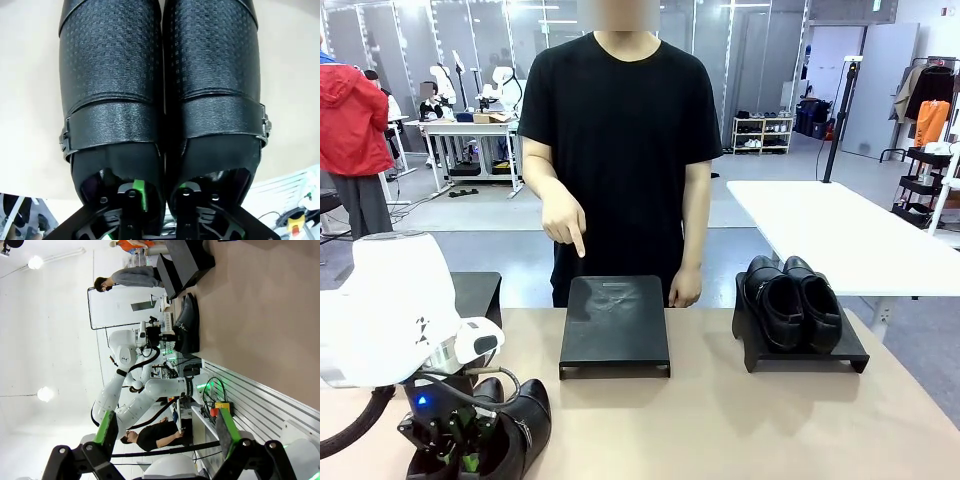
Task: Place the shoes on the stand as instructed by the person.
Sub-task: Pick up another pair of Shoes and place it on the Shoes Stand indicated by the person.
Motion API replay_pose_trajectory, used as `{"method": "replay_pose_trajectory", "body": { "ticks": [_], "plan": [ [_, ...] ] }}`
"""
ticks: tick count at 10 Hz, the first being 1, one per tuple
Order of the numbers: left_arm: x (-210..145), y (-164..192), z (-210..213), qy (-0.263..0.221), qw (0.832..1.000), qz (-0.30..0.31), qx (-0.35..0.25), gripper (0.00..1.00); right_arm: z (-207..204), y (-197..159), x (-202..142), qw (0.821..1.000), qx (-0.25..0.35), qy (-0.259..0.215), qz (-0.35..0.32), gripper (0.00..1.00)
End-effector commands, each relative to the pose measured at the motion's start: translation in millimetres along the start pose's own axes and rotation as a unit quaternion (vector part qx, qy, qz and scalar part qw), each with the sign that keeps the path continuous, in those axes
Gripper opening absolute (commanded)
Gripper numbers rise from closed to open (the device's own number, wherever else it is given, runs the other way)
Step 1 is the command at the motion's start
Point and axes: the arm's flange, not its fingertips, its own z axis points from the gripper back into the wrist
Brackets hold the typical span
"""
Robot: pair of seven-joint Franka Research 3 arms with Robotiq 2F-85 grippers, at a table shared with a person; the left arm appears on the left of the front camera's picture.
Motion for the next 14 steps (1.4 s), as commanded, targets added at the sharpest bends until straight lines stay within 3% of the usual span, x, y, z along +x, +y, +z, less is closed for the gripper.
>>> {"method": "replay_pose_trajectory", "body": {
  "ticks": [1,5,9,14],
  "plan": [
    [-16,16,-10,-0.002,1.0,-0.008,-0.003,0.0,1,0,-3,1.0,0.004,0.004,0.003,1.0],
    [-15,18,2,-0.01,1.0,-0.011,-0.012,0.0,1,0,-3,1.0,0.004,0.004,0.003,1.0],
    [-29,32,70,-0.079,0.996,-0.03,-0.03,0.0,1,0,-3,1.0,0.004,0.004,0.003,1.0],
    [-34,36,96,-0.09,0.993,-0.05,-0.055,0.0,1,0,-3,1.0,0.004,0.004,0.003,1.0]
  ]
}}
